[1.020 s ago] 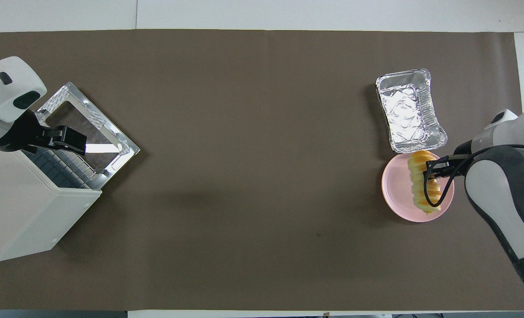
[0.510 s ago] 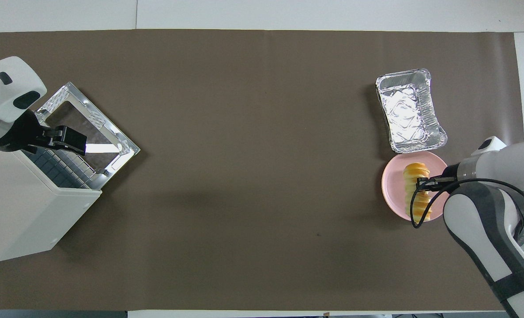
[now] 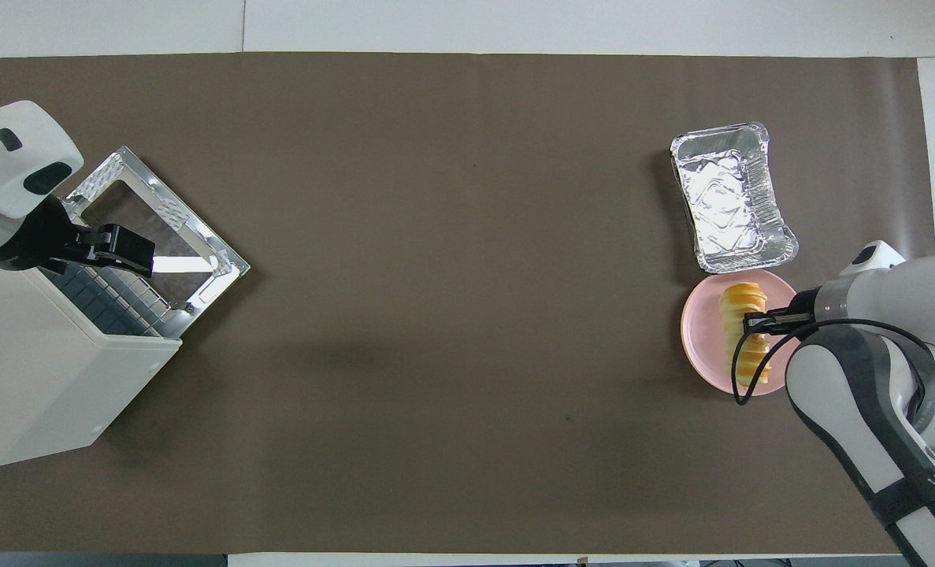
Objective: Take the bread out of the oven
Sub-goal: 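Open the right gripper to release the bread on the plate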
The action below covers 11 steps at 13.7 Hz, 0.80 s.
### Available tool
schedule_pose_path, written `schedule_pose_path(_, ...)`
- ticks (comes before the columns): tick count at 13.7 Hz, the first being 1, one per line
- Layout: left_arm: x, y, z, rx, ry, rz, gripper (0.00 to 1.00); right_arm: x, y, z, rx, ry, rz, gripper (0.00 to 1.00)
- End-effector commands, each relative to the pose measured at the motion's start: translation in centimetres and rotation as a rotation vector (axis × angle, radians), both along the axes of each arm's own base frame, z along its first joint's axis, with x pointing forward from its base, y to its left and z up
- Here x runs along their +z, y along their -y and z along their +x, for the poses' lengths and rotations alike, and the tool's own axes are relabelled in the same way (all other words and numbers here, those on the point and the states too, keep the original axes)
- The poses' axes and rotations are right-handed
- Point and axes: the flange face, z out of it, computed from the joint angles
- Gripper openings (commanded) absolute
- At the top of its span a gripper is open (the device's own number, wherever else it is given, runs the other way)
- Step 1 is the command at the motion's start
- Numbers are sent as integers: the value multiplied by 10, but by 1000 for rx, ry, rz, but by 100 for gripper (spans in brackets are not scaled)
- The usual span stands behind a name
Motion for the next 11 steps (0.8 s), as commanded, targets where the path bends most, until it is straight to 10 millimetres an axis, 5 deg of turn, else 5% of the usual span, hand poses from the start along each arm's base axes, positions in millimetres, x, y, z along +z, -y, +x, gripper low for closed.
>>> schedule_pose_path(1,7,-2,-3,14,17,-10,100,-12,1,-6,25,23,-20,0)
schedule_pose_path(3,7,-2,-3,14,17,-10,100,-12,1,-6,26,23,-20,0)
schedule_pose_path(4,7,-2,-3,14,17,-10,100,-12,1,-7,28,21,-20,9)
schedule_pose_path(6,7,-2,-3,14,17,-10,100,-14,1,-9,28,17,-19,38)
schedule_pose_path(8,7,-2,-3,14,17,-10,100,-14,-1,-8,16,15,-20,100)
schedule_pose_path(11,7,-2,-3,14,17,-10,100,0,-6,4,2,13,-16,100)
